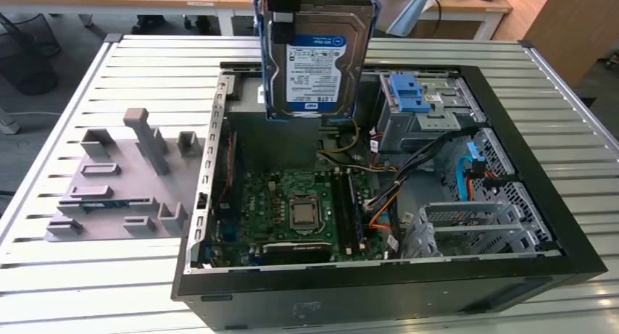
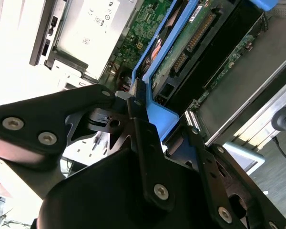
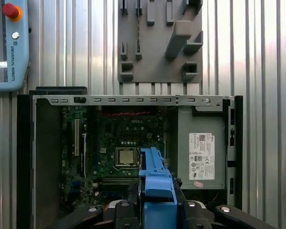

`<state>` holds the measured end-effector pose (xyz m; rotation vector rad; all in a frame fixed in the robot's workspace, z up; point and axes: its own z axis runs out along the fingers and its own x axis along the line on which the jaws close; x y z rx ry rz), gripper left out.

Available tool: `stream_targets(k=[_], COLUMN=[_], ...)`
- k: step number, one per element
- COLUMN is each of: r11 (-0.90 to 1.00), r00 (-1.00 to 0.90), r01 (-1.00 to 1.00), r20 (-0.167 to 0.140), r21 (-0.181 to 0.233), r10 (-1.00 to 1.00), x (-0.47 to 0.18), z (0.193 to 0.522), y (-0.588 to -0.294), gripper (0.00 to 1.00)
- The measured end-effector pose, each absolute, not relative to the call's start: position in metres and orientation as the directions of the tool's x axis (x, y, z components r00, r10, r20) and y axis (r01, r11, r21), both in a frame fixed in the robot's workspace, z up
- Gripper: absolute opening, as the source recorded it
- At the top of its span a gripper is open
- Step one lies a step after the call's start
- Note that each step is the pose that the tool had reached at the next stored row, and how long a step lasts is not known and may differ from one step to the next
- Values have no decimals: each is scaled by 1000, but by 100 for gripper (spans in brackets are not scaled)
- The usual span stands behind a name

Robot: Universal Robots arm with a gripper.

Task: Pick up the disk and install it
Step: 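Pick up the disk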

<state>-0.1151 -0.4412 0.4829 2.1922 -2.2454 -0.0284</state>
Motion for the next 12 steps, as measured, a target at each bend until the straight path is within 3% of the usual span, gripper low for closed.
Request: stream_targets(k=[12], r11=[24], r00=[-24], r01=[-1000], r20=[-10], r21=[16], r10=[-1000], x=[-100], z=[483], y=[-452], gripper=[36])
